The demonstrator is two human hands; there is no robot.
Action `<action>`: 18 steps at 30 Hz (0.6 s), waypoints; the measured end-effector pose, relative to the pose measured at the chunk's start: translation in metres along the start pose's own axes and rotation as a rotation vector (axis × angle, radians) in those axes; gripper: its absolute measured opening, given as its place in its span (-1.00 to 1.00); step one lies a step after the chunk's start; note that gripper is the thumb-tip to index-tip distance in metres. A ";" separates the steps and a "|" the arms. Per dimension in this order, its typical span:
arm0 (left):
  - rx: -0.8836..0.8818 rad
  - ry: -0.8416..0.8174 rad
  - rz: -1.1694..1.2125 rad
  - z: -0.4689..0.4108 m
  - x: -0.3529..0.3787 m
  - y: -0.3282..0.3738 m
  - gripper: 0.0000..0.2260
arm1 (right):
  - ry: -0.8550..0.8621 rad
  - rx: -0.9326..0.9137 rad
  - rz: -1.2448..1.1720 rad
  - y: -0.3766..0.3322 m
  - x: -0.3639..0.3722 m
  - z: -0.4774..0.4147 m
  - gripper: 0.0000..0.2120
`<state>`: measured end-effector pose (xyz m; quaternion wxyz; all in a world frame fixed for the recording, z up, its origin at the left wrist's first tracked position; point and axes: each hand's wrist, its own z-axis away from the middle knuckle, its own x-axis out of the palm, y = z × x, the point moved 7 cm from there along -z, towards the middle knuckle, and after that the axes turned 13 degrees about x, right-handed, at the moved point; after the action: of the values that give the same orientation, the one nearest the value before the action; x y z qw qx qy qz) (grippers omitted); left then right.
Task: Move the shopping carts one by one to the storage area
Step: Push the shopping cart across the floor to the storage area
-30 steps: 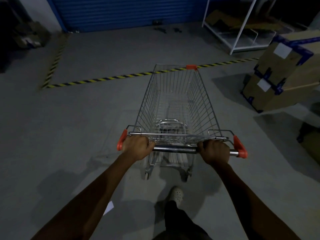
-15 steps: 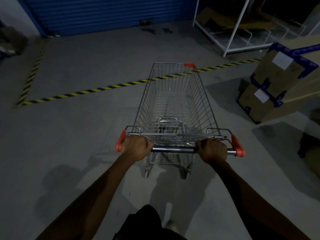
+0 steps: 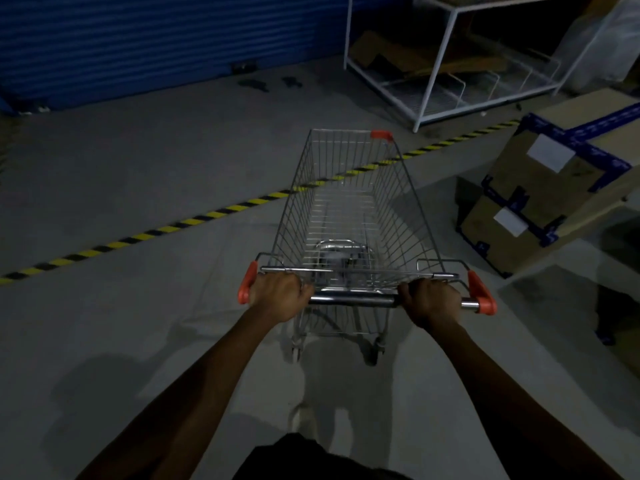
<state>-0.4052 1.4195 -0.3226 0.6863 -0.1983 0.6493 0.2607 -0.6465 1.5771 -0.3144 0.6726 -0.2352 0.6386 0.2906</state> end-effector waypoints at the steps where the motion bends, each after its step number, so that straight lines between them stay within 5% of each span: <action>1: 0.013 -0.010 0.001 -0.020 -0.004 -0.005 -0.54 | 0.002 0.010 -0.016 -0.002 -0.002 -0.017 -0.61; 13: 0.048 0.058 0.032 -0.269 -0.021 -0.045 -0.44 | 0.226 -0.078 -0.115 -0.012 -0.016 -0.247 -0.61; 16: 0.032 0.049 0.045 -0.338 -0.024 -0.047 -0.55 | 0.177 -0.139 -0.036 -0.011 -0.015 -0.315 -0.62; 18: 0.031 0.070 0.042 -0.385 -0.029 -0.047 -0.57 | 0.108 -0.012 -0.098 -0.003 -0.027 -0.365 -0.64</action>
<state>-0.6807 1.1445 -0.3266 0.6606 -0.1829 0.6809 0.2578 -0.9083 1.3219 -0.3147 0.6494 -0.2855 0.6598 0.2480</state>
